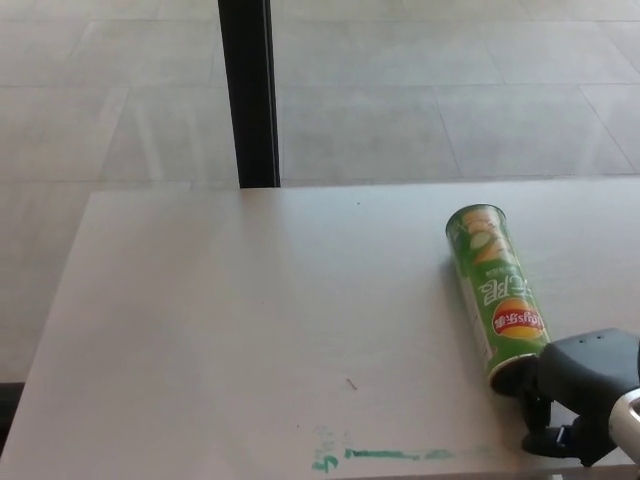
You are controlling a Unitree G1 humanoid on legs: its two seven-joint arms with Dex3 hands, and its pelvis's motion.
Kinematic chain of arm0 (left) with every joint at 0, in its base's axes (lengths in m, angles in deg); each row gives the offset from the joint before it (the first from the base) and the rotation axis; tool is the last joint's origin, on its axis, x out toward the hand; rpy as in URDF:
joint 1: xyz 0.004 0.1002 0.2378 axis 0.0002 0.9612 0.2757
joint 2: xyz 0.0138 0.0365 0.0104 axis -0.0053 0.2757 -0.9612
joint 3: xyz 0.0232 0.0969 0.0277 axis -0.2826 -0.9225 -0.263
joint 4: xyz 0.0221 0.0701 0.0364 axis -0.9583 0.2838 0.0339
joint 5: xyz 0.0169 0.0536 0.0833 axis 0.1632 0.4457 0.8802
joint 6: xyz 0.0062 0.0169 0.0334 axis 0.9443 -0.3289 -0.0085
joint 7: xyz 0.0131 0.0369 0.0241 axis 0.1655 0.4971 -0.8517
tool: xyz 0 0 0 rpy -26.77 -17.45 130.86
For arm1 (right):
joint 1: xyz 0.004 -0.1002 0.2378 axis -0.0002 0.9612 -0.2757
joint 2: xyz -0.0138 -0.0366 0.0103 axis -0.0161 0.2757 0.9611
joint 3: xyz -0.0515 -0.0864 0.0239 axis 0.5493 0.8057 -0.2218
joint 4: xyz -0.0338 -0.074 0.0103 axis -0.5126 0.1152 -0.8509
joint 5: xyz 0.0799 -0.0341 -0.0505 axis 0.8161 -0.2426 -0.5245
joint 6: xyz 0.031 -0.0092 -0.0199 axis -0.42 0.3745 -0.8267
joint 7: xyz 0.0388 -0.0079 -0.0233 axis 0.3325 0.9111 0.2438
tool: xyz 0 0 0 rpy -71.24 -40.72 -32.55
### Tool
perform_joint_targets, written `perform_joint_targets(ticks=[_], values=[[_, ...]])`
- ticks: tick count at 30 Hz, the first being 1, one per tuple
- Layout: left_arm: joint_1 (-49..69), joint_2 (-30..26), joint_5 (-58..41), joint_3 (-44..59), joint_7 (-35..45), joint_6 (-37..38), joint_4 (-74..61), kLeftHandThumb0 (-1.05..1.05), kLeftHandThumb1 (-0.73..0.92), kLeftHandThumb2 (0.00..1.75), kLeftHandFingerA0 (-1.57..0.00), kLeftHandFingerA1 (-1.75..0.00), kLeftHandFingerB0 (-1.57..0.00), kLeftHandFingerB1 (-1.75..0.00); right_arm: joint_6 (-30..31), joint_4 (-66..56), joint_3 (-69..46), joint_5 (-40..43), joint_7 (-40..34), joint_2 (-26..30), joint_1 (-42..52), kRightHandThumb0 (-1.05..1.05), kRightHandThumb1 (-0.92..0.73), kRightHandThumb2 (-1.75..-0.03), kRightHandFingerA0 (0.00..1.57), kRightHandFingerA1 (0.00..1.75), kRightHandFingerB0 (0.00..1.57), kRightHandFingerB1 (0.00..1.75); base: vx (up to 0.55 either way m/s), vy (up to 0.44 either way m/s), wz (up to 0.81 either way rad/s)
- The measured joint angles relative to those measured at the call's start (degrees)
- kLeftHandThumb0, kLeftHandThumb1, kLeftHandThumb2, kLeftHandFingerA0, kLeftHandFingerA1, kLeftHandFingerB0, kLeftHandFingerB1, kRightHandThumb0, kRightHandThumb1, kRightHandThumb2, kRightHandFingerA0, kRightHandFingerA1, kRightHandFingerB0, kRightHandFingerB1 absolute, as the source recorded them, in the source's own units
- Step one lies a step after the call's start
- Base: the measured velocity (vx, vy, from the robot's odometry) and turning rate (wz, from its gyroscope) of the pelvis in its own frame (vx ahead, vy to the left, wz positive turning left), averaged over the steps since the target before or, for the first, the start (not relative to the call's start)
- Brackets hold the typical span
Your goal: Use the right hand as a fist to push the chips tray inside its container kept in the middle of the desk
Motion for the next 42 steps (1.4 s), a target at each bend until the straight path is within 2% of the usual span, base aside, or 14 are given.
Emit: perform_joint_targets(ticks=[1,2,3,4,5,6,7,8,16,20,21,22,23,42], values=[[0.01,0.0,-0.03,0.0,0.0,0.0,0.0,-0.74,0.92,0.68,-0.58,-0.66,-0.47,-0.49,-0.02,0.21,0.12,0.07,-0.01,-0.06,-0.08,-0.87,-0.78,-0.64,1.06,1.2,0.61,0.85,0.0,0.0,0.0],[-0.1,0.0,-0.08,-0.02,0.0,0.02,-0.07,-0.74,0.92,0.69,-0.57,-0.66,-0.44,-0.49,-0.02,0.48,0.3,0.16,-0.02,-0.18,-0.18,-0.84,-0.55,-1.04,1.06,1.13,0.61,0.81,0.0,0.0,0.0],[-0.14,0.0,-0.1,-0.07,0.0,0.03,-0.1,-0.74,0.92,0.69,-0.57,-0.66,-0.44,-0.49,-0.01,0.64,0.42,0.2,-0.02,-0.26,-0.21,-0.84,-0.55,-1.04,1.06,1.13,0.61,0.81,0.0,0.0,0.0],[-0.12,0.0,-0.12,-0.14,0.0,0.06,-0.12,-0.74,0.92,0.7,-0.55,-0.66,-0.43,-0.49,0.01,0.9,0.5,0.21,-0.07,-0.26,-0.33,-0.87,-0.75,-0.63,1.06,1.19,0.64,0.82,0.0,0.0,0.0],[-0.08,0.0,-0.13,-0.2,0.02,0.1,-0.12,-0.75,0.92,0.68,-0.61,-0.68,-0.5,-0.51,0.0,1.17,0.58,0.23,-0.2,-0.26,-0.45,-0.86,-0.75,-0.63,1.08,1.17,0.65,0.79,0.0,0.0,0.0],[0.01,0.0,-0.13,-0.3,0.0,0.1,-0.1,-0.71,0.72,1.1,-0.58,-0.72,-0.45,-0.62,-0.07,1.58,0.67,0.29,-0.33,-0.26,-0.66,-0.86,-0.75,-0.63,1.07,1.15,0.65,0.79,0.0,0.0,0.0],[0.05,0.0,-0.14,-0.35,-0.03,0.1,-0.1,-0.71,0.72,1.1,-0.58,-0.72,-0.45,-0.62,-0.12,1.98,0.75,0.33,-0.47,-0.26,-0.89,-0.86,-0.75,-0.63,1.07,1.15,0.65,0.79,0.0,0.0,0.0],[0.08,0.0,-0.15,-0.37,-0.05,0.1,-0.1,-0.74,0.92,0.69,-0.6,-0.67,-0.49,-0.5,-0.2,2.27,0.87,0.39,-0.61,-0.26,-1.1,-0.87,-0.74,-0.63,1.1,1.21,0.66,0.81,0.0,0.0,0.0],[0.02,0.0,-0.27,-0.69,-0.06,0.1,-0.06,-0.77,0.74,0.92,-0.6,-0.73,-0.46,-0.57,-0.49,3.81,1.53,0.96,-1.1,-0.12,-2.07,-0.84,-0.74,-0.63,1.02,1.09,0.7,0.8,0.0,0.0,0.0],[0.09,0.02,-0.33,-0.71,-0.07,0.1,-0.13,-0.75,0.92,0.69,-0.6,-0.7,-0.48,-0.52,-0.66,1.88,0.51,2.13,-0.45,0.83,-0.67,-0.84,-0.71,-0.62,1.02,1.04,0.76,0.75,0.0,0.0,0.0],[0.14,0.02,-0.33,-0.74,-0.07,0.1,-0.17,-0.71,0.72,1.1,-0.58,-0.74,-0.44,-0.61,-0.58,0.97,0.04,2.64,0.1,1.12,-0.09,-0.85,-0.72,-0.62,1.06,1.01,0.78,0.74,0.0,0.0,0.0],[0.15,0.02,-0.33,-0.76,-0.07,0.1,-0.18,-0.71,0.72,1.1,-0.58,-0.74,-0.44,-0.61,-0.42,-0.23,-0.39,3.25,1.03,1.45,0.42,-0.85,-0.72,-0.62,1.06,1.01,0.78,0.74,0.0,0.0,0.0],[0.14,0.04,-0.35,-0.76,-0.07,0.1,-0.18,-0.73,0.92,0.68,-0.59,-0.66,-0.49,-0.51,-0.22,-1.45,-0.84,3.82,2.0,1.62,0.74,-0.91,-0.73,-0.63,1.11,0.84,0.81,0.69,0.0,0.0,0.0],[-0.5,0.15,-0.35,-0.79,-0.07,0.1,-0.03,-0.73,0.92,0.71,-0.59,-0.65,-0.48,-0.51,3.16,-24.67,-10.42,16.7,17.74,5.4,6.61,-0.81,-0.66,-0.61,1.01,0.77,0.75,0.54,0.0,0.0,0.0]])
